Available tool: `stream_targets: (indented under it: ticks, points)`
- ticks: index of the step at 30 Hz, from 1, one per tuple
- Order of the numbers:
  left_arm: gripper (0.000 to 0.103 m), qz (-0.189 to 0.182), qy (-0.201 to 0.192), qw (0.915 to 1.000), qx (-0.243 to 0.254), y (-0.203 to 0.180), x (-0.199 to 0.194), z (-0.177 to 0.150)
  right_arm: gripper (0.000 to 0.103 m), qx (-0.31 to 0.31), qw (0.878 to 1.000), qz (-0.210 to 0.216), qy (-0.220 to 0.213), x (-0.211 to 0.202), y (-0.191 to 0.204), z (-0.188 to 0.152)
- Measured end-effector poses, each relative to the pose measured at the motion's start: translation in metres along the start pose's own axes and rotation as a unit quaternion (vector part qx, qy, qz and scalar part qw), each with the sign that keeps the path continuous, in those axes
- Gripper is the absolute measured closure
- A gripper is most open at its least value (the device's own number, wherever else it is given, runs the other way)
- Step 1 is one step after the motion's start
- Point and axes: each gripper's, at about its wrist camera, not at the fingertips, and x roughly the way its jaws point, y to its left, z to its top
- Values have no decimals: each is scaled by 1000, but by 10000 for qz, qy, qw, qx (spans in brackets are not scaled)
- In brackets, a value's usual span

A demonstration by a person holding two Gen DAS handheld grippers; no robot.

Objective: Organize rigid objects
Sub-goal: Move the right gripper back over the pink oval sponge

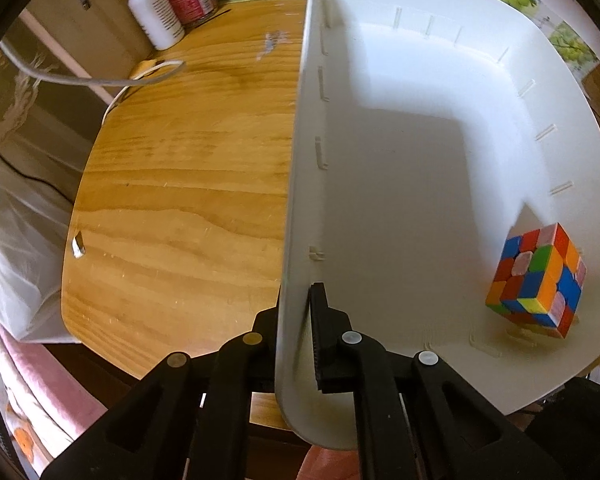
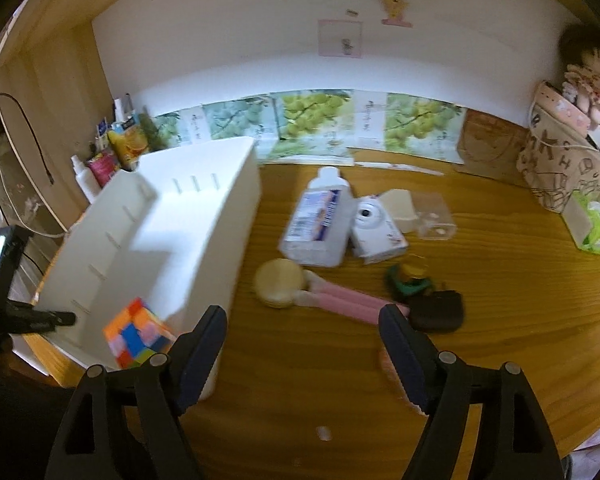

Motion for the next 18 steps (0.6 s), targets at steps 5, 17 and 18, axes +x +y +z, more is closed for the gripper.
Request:
stream_targets:
  ticks: [5,17,18]
  points:
    - [92,70,-2,9997,-238,-1,0,-3,24,-285,9994,-192,-45,4,-20,-14]
    - [88,312,27,9970,-714,-5,-1,-4,24,-418,9987,120,272,29,-59,-34]
    - [87,315,37,9966,-765,-4,1,-1,24,-438,9984,144,341,32,-61,-35]
